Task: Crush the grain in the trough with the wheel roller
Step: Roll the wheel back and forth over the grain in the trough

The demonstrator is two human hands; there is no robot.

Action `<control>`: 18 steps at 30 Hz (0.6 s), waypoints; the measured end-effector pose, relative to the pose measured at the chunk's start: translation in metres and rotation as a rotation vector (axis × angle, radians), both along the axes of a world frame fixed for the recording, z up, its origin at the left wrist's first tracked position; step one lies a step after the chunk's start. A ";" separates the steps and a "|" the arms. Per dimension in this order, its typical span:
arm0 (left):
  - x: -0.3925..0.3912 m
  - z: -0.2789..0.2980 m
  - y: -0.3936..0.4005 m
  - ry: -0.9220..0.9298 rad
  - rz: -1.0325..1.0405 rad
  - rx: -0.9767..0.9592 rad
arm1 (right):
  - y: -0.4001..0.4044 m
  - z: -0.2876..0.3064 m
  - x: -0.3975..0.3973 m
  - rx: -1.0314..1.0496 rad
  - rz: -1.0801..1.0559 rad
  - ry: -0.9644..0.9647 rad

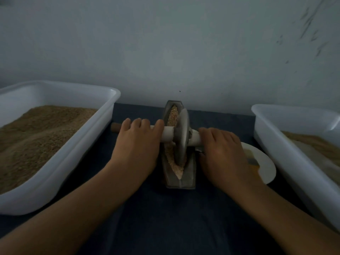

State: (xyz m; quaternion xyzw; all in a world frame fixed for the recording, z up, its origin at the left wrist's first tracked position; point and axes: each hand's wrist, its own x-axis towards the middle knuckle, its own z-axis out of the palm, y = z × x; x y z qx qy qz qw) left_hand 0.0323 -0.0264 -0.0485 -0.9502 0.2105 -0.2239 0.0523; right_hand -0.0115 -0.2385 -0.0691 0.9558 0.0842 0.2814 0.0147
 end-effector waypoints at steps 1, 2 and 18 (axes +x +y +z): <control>-0.004 0.001 0.002 0.001 -0.003 0.004 | 0.001 0.002 -0.005 -0.003 0.002 -0.001; -0.008 0.001 0.005 0.007 -0.007 0.006 | 0.002 0.003 -0.011 -0.006 0.004 -0.004; 0.061 -0.015 -0.004 0.059 -0.002 -0.105 | -0.002 0.011 0.074 -0.109 -0.085 0.014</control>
